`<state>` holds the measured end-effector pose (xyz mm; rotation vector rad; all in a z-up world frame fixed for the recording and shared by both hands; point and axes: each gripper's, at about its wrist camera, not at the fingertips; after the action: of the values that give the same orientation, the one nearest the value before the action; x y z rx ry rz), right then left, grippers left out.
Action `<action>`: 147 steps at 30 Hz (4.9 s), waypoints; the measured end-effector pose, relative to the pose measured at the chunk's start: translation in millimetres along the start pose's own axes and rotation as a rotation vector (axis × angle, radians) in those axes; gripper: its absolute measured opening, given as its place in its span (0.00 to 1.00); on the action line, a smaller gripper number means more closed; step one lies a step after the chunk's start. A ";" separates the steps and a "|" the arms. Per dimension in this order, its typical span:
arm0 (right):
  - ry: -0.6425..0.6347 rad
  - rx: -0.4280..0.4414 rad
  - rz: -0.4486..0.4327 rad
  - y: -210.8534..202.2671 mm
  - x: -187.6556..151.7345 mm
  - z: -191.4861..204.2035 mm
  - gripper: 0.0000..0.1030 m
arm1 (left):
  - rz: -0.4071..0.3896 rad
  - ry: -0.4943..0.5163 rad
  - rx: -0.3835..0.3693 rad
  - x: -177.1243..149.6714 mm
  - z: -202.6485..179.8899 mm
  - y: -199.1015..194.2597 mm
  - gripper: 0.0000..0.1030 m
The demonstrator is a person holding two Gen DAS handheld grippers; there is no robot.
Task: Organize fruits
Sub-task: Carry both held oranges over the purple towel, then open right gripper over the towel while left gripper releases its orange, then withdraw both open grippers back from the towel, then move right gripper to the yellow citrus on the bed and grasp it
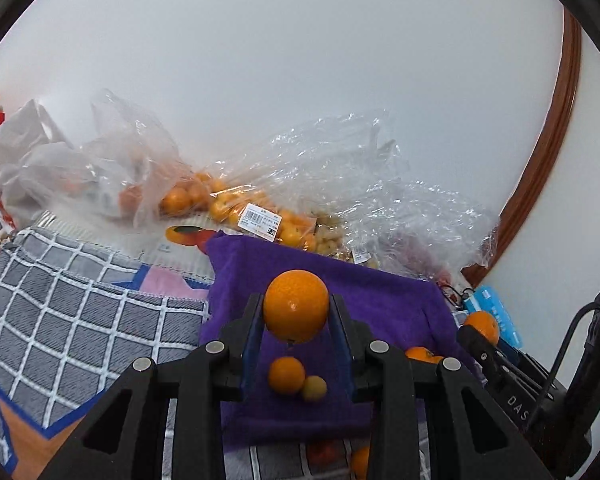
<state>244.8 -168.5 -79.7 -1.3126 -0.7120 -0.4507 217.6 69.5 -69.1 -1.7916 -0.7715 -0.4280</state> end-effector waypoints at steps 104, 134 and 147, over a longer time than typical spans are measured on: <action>0.072 -0.071 -0.012 11.3 -18.8 -19.7 0.47 | 0.050 0.011 -0.019 -26.6 5.7 42.9 0.44; 0.035 -0.050 0.156 -40.7 -98.5 18.5 0.47 | 0.069 0.065 0.051 -64.2 35.9 -33.4 0.55; 0.001 -0.013 0.206 -30.3 -125.6 35.6 0.39 | 0.138 0.016 0.068 -102.6 67.7 -27.6 0.55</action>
<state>127.5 -151.9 -142.3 -1.3819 -0.5663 -0.2898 119.0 108.0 -137.3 -1.7631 -0.6390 -0.3210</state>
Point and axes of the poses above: each gripper's, at about its wrist camera, not at the fingertips, and y roughly the way its jaws point, z to its left, x to its top, and after that the axes turned 15 degrees about z, right-handed
